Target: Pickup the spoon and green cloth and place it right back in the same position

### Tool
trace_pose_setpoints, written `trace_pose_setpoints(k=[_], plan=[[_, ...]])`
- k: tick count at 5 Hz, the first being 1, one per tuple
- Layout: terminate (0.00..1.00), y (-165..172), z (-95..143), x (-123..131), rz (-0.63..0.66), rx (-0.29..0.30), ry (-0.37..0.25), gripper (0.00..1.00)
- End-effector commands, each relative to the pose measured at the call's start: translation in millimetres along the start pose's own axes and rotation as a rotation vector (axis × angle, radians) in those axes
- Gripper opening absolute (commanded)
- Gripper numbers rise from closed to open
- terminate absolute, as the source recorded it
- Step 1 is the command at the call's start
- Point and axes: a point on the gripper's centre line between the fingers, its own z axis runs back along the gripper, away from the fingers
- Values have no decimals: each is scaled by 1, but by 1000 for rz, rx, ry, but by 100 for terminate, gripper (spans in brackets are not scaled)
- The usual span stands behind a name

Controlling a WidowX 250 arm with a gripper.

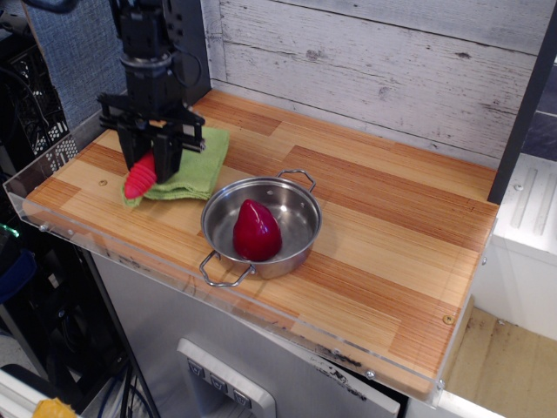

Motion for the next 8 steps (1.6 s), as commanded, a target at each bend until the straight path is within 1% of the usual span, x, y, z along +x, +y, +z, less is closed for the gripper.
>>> trace_pose_setpoints(k=[1,2,3,4,5,6,7,8], plan=[[0,-12,15,11,-85,4,-60,0],[0,-9,18,9,-60,-35,-80,100],[0,-5,23,6,-13,-42,-90,100],[0,-6,59,5,12,-53,-170,100],[0,-20,111,8,-10,-71,-304,100],[0,-53,161,10,-127,-75,-339,100],[0,-78,159,13,-222,-79,-293,100],[0,-88,159,10,-263,-64,-285,100]])
